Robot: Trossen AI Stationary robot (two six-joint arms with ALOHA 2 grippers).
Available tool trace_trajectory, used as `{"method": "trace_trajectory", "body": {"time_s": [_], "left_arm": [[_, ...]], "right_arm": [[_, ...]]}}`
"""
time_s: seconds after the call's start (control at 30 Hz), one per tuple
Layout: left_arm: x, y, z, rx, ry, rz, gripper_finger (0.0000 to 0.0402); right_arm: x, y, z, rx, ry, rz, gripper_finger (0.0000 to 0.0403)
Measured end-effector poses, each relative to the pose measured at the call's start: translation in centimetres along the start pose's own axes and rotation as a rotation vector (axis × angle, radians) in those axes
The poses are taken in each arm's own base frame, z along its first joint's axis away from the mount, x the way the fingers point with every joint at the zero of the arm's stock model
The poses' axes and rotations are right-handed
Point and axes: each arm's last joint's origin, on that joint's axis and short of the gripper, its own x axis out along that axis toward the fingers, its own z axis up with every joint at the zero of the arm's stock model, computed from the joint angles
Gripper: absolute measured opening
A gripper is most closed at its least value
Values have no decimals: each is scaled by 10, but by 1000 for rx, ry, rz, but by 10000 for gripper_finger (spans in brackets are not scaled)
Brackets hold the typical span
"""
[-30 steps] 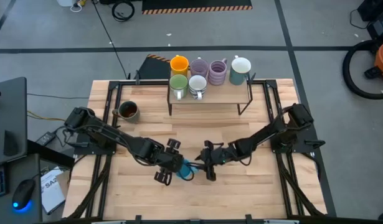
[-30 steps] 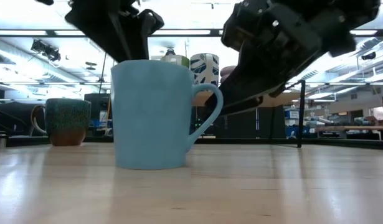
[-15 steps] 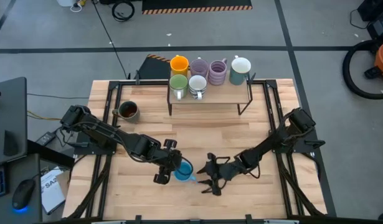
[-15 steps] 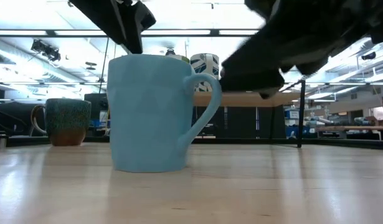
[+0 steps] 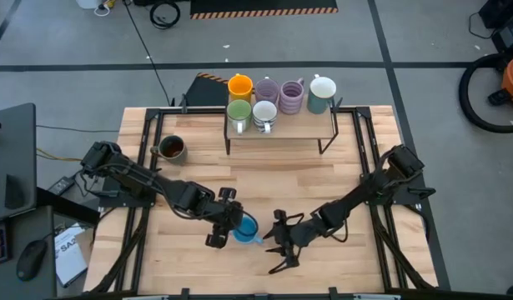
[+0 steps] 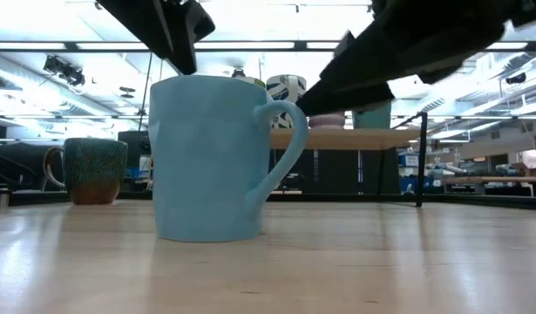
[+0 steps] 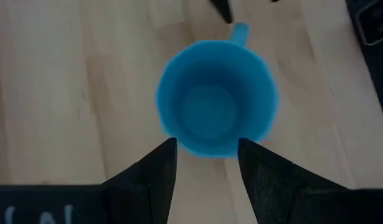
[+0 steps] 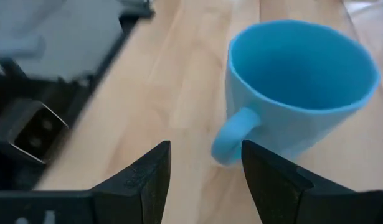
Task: Place coffee mugs
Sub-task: Put the light blue mug on the shelf
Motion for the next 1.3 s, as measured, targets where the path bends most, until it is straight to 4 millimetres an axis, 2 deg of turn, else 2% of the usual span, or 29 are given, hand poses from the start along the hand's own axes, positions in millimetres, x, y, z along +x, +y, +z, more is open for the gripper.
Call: {"method": "trace_trajectory", "body": {"time_s": [0.17,0.33,0.47,0.63,0.87,1.3], "left_arm": [[-1,-9,-1,17,0,-21,176],[-2,-17,-3,-29,1,-33,176],[-3,-22,-4,-54,2,-42,176],[-3,-38,-9,-65,0,-65,176],[18,-48,-24,-104,30,-57,176],[53,-52,-28,-125,47,19,176]], "right_arm": [[-1,2,22,-197,165,-115,202],[-7,5,44,-409,258,-119,202],[-8,0,48,-526,271,-180,202],[-6,-20,45,-464,336,-236,202],[3,-43,33,-313,347,-187,202],[7,-38,16,-178,258,-110,202]]}}
